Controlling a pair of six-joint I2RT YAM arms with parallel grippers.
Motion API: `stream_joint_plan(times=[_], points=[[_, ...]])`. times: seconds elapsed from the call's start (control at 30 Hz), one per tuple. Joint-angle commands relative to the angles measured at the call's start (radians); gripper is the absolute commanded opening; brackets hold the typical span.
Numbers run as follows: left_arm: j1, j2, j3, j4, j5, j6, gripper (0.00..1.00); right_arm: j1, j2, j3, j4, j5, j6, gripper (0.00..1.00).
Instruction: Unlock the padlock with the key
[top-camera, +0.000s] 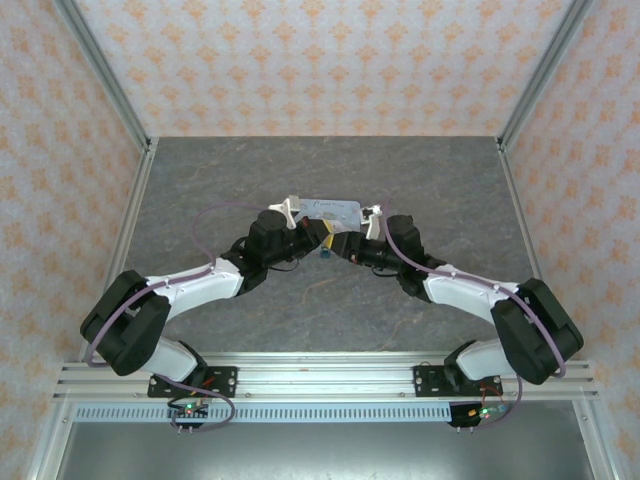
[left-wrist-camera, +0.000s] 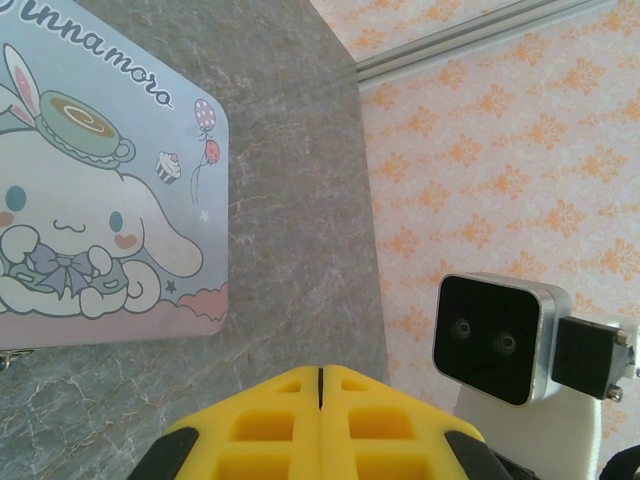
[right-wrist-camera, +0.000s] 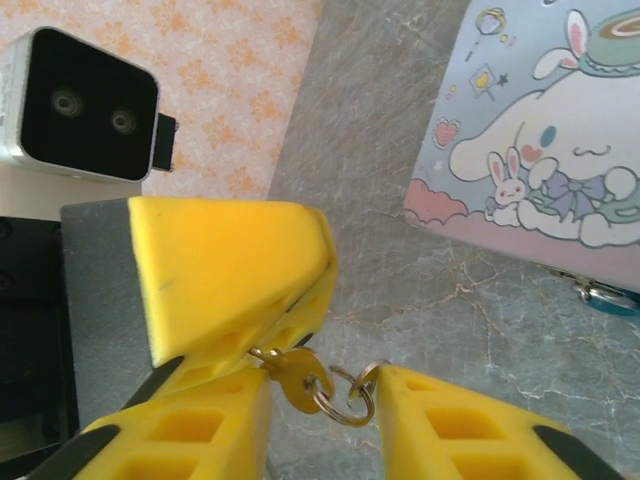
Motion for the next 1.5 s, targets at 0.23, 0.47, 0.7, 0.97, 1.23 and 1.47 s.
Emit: stream_joint_plan(times=[0.23,0.47,0.7,0.97,1.23,1.47], points=[[-0.012,-0.019,-0.008,0.019,0.016,-0.001,0.0,-0.009,0.009,0.037,0.07,0.005,0.004,0.0],[-0.01,-0.06,0.049,-0.155,-0.058,-0.04,0.54,-0.009,-0.032,0.025,-0.045,0.038,-0.077,0.0],[-0.009,-0.093,0.217,-0.525,-0.061,-0.154,0.78,-0.008,-0.145,0.033,-0.313,0.177,-0.303,0.0],[-0.016,-0.013,0.229,-0.563,0.054,-0.415,0.62,0.046,-0.24,0.022,-0.368,0.389,-0.458,0.0],[-0.035,0.012,0.181,-0.46,0.056,-0.544,0.5,0.106,-0.238,0.025,-0.316,0.468,-0.485,0.0],[-0.035,0.034,0.18,-0.435,0.049,-0.57,0.49,0.112,-0.212,0.026,-0.292,0.456,-0.477,0.0]])
